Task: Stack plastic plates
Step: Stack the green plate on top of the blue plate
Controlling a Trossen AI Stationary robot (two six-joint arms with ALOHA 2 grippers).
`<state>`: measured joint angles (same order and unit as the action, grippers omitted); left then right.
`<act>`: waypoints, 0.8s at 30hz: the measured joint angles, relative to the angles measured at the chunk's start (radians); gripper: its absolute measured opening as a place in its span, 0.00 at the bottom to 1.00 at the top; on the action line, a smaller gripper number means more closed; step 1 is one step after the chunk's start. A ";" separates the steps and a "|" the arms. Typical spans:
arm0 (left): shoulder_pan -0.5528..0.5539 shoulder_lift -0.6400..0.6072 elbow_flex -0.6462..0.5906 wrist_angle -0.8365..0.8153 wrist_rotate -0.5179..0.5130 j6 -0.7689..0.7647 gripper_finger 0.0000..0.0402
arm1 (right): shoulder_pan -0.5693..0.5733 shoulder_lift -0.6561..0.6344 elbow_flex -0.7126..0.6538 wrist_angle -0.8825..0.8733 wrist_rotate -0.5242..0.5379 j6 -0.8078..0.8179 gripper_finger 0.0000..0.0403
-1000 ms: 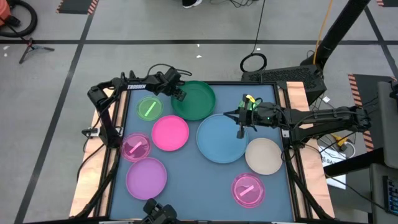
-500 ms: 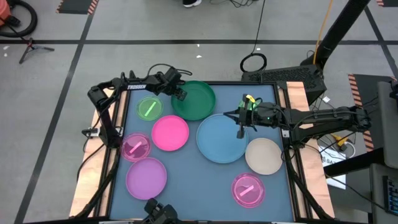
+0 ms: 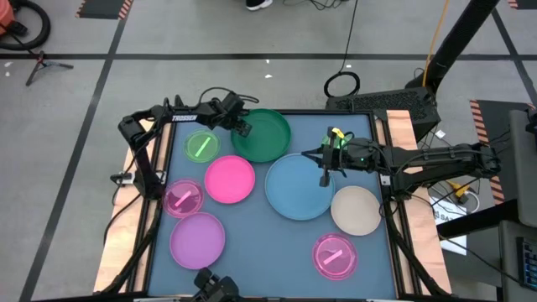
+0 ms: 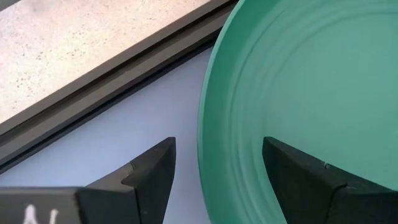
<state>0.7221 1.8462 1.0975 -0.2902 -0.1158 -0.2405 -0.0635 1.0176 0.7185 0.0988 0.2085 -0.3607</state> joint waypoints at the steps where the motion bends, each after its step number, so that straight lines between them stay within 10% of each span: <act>1: 0.000 0.000 -0.001 0.000 0.000 0.000 0.61 | 0.000 0.000 0.000 0.000 0.000 0.000 0.02; 24: -0.038 0.092 0.003 0.081 -0.061 -0.006 0.61 | 0.000 0.000 0.000 -0.007 0.000 0.000 0.02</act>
<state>0.6838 1.9384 1.1003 -0.2090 -0.1764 -0.2462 -0.0638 1.0176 0.7185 0.0917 0.2085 -0.3607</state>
